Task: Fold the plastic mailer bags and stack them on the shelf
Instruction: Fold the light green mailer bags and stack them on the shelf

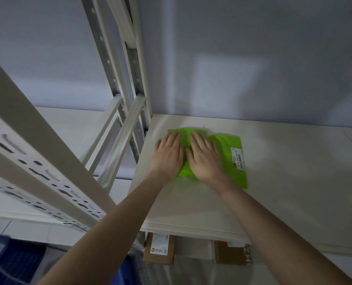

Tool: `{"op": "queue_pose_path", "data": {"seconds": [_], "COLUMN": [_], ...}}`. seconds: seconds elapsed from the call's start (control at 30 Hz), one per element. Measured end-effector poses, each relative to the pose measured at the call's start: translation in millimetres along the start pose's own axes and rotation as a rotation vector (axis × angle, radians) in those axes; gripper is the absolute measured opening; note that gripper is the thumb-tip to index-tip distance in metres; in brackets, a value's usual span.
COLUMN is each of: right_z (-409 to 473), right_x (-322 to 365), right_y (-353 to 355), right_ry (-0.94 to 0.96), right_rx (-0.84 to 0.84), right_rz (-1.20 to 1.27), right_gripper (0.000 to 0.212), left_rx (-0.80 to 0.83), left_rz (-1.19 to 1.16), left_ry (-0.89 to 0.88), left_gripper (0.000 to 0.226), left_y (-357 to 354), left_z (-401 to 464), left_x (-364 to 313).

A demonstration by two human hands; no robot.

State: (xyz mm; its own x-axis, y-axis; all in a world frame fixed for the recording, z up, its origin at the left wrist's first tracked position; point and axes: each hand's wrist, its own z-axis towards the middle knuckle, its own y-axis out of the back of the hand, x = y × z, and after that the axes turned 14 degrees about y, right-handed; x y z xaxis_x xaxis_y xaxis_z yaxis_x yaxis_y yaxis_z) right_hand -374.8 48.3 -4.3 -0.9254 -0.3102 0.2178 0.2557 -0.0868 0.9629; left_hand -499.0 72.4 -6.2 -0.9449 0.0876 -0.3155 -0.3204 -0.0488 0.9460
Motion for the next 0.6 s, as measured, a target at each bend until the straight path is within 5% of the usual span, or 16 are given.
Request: {"op": "queue_pose_path", "data": {"seconds": [0.2,0.6], "right_z": [1,5], "right_x": [-3,-3], "right_y": [-17,-25], "right_ry": [-0.032,-0.032], "right_rx": [0.114,0.098], "right_rz": [-0.005,0.021], "right_gripper": [0.054,0.053], "left_rx": [0.242,0.265], "left_rz": [0.088,0.09], "left_ry": [-0.026,-0.001], "left_gripper": [0.052,0.052], "left_y": [-13,-19], "left_z": [9,11], "left_x": [10,12]}}
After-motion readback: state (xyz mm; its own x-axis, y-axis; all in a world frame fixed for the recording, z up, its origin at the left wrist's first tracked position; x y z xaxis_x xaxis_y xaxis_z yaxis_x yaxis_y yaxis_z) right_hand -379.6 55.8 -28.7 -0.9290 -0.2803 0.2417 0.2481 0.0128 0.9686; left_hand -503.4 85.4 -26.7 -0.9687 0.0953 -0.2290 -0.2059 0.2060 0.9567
